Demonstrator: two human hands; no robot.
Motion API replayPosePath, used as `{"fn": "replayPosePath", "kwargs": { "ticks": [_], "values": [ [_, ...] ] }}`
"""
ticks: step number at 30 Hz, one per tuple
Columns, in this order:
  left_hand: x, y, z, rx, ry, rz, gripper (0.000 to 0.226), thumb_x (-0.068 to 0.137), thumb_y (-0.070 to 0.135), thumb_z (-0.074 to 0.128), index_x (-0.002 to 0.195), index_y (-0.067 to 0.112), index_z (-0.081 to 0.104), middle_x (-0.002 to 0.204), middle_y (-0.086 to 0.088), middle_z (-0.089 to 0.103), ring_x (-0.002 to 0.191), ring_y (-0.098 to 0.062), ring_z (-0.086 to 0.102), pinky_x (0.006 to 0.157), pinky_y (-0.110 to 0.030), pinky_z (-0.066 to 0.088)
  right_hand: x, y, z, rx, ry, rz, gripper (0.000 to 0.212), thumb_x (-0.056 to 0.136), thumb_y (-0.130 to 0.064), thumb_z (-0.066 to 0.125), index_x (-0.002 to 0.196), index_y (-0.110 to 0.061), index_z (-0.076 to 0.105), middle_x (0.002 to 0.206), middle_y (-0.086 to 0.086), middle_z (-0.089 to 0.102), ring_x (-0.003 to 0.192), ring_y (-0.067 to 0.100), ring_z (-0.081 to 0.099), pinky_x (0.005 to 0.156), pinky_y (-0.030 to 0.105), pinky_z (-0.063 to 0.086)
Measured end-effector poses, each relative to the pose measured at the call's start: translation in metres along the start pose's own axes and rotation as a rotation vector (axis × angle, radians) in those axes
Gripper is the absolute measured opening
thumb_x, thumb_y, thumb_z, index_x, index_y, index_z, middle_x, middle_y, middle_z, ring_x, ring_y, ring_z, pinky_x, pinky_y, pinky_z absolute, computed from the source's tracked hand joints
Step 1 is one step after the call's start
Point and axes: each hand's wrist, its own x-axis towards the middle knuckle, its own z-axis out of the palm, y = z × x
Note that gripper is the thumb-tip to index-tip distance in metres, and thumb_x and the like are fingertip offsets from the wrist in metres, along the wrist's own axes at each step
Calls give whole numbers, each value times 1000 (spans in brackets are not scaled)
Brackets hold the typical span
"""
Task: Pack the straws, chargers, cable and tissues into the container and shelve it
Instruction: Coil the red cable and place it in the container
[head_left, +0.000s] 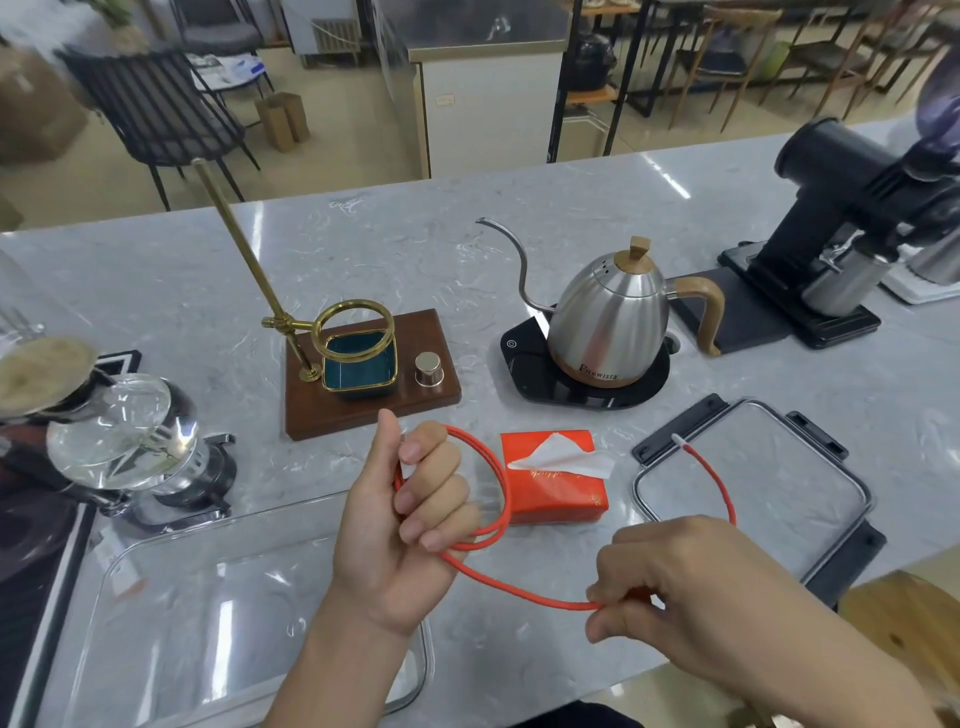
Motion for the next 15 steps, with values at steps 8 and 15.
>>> {"fn": "replayPosePath", "kwargs": {
  "ticks": [8, 15],
  "values": [
    [-4, 5, 2, 147, -32, -252, 48, 103, 49, 29, 82, 11, 50, 55, 2, 29, 41, -10, 20, 42, -23, 16, -2, 12, -7, 71, -36, 201, 38, 64, -77, 55, 83, -45, 57, 63, -18, 57, 73, 5, 54, 51, 14, 33],
    [-7, 9, 12, 219, -121, -398, 40, 103, 47, 29, 78, 17, 32, 49, 5, 12, 37, -6, 9, 37, -19, 11, -2, 24, -13, 108, -47, 272, 44, 74, -83, 40, 81, -46, 61, 69, -33, 57, 68, -5, 54, 55, 16, 36]
  ]
}}
